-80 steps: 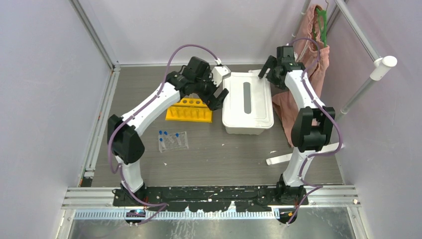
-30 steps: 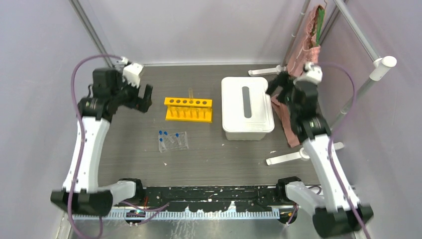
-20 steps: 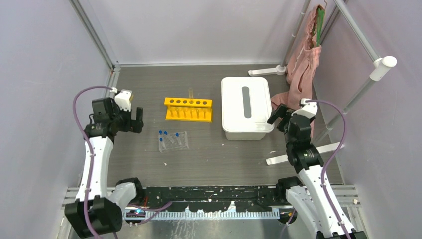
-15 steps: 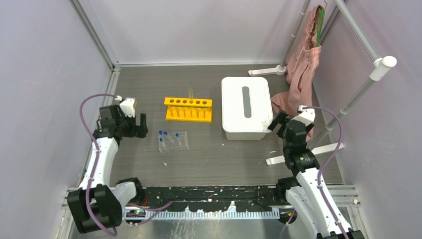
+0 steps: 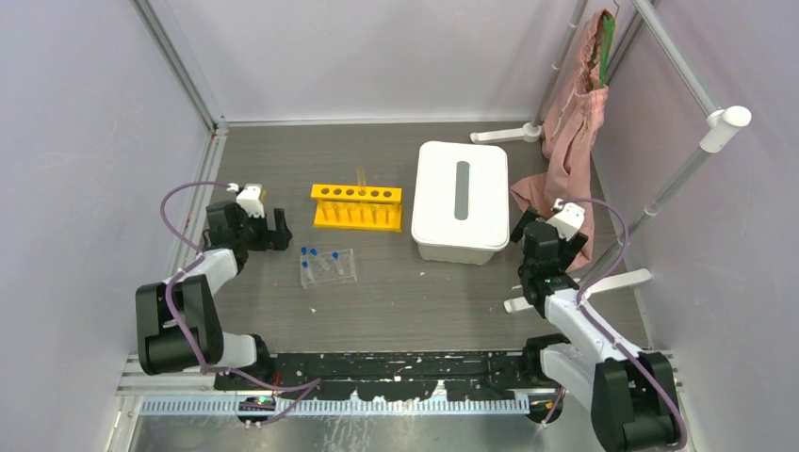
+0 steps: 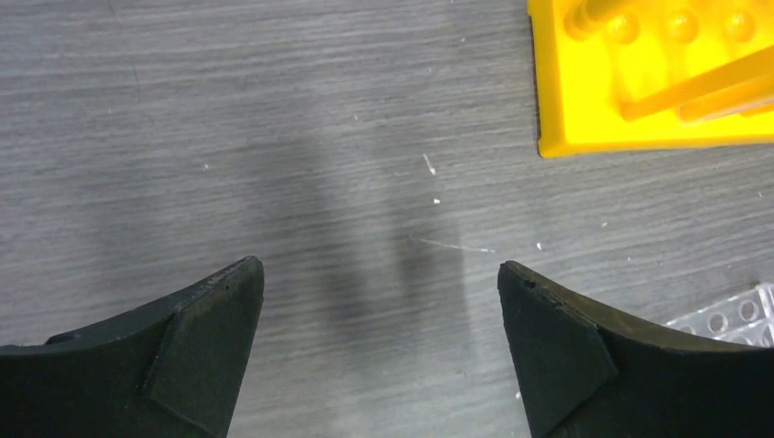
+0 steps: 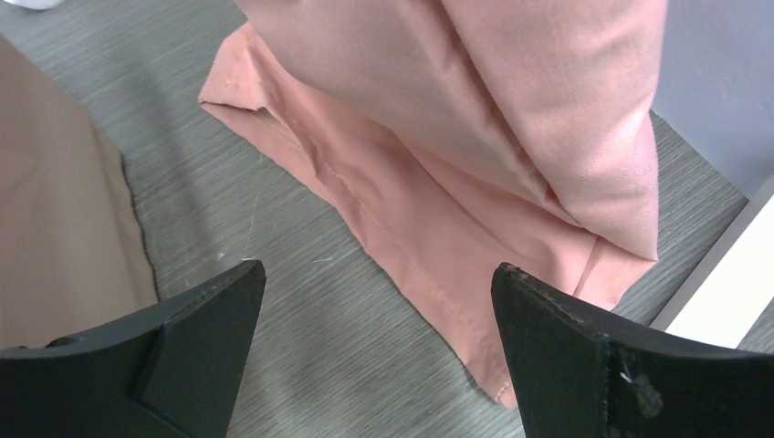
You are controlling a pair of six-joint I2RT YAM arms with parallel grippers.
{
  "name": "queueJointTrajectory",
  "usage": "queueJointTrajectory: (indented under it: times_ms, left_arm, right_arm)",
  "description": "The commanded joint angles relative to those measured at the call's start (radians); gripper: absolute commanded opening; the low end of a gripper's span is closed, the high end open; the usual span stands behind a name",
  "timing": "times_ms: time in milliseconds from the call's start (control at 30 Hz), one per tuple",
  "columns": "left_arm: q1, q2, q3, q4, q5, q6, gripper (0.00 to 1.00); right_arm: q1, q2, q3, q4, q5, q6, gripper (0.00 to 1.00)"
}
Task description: Organize the chemistry lab equipment
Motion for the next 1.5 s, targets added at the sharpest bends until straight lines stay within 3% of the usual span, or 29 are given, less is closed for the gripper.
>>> queueJointTrajectory:
  times_ms: [0,200,467,600,933,1033,1100,1133,1267,1333,1467]
  left_arm:
    - [0.004,0.033,-0.027,0.274,0.039,-0.024,1.0]
    - [-0.007,0.079,-0.063,0.443,0.045,-0.045,1.0]
    - [-0.038,0.184,0.051,0.367,0.01,-0.132,1.0]
    - [-0.052,0.211,-0.016,0.568,0.01,-0.177,1.0]
    - [-0.125,0.186,-0.053,0.58,-0.087,-0.119,1.0]
    - [-0.174,0.166,-0.165,0.74,-0.179,-0.091,1.0]
    - [-0.182,0.232,-0.271,1.036,-0.185,-0.091,1.0]
    - [-0.183,0.222,-0.285,1.062,-0.193,-0.091,1.0]
    - [-0.183,0.213,-0.198,0.879,-0.291,-0.124,1.0]
    - [-0.184,0.202,-0.184,0.824,-0.263,-0.115,1.0]
    - [-0.184,0.206,-0.19,0.847,-0.267,-0.117,1.0]
  right_arm:
    - [-0.032,0.083,-0.054,0.261,0.058,-0.049,1.0]
    - [-0.08,0.234,-0.081,0.516,-0.036,-0.1,1.0]
    - [-0.147,0.376,-0.042,0.656,-0.131,-0.137,1.0]
    - [-0.148,0.431,-0.038,0.72,-0.179,-0.129,1.0]
    - [-0.147,0.631,-0.083,1.0,-0.255,-0.165,1.0]
    - [-0.149,0.615,-0.064,0.936,-0.256,-0.159,1.0]
    - [-0.148,0.626,-0.061,0.947,-0.256,-0.164,1.0]
    - [-0.148,0.619,-0.059,0.929,-0.255,-0.162,1.0]
    - [-0.148,0.624,-0.054,0.929,-0.251,-0.161,1.0]
    - [-0.148,0.627,-0.016,0.886,-0.229,-0.149,1.0]
    - [-0.148,0.625,-0.002,0.836,-0.227,-0.142,1.0]
